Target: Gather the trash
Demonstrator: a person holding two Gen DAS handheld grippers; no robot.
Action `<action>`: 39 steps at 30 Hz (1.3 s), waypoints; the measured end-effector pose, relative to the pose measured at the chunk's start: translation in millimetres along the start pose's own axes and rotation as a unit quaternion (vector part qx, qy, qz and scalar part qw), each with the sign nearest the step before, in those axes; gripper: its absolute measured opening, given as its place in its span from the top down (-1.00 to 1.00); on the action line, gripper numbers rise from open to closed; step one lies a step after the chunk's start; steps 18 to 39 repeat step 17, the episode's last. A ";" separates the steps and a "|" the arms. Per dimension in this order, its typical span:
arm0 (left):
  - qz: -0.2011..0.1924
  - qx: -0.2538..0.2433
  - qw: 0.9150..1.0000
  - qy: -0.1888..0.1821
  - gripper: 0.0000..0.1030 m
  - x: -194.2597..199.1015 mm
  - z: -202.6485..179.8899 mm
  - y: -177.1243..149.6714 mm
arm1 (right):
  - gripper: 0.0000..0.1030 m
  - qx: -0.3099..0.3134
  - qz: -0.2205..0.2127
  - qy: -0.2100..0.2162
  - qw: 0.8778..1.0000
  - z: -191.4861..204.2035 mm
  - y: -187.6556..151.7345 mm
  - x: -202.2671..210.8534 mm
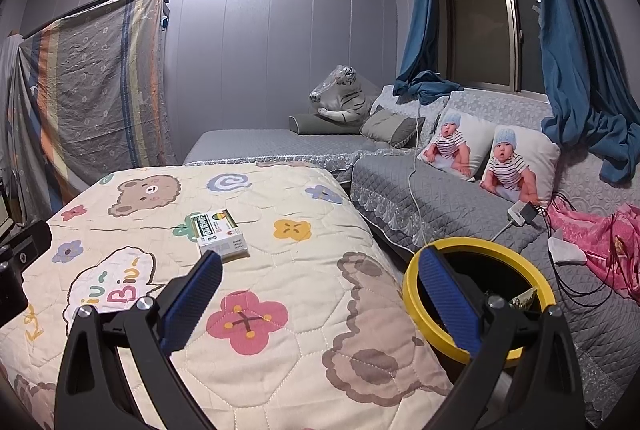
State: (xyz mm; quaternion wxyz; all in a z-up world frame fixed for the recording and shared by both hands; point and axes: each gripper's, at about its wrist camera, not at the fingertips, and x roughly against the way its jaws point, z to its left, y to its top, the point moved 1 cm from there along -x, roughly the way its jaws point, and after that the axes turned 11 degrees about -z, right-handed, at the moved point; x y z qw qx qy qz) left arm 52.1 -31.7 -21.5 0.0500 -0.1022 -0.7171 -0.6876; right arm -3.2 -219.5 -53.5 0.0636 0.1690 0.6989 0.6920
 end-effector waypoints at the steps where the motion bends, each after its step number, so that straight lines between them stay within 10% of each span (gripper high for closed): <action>1: 0.000 -0.001 1.000 -0.001 -0.84 -0.3 0.9 0.5 | -0.84 0.000 0.001 0.000 1.000 -0.4 -1.8 1.5; 39: -0.009 -0.004 1.000 -0.003 -0.84 4.6 -1.4 4.1 | -0.84 0.000 0.004 0.002 1.000 -0.7 -3.2 -1.1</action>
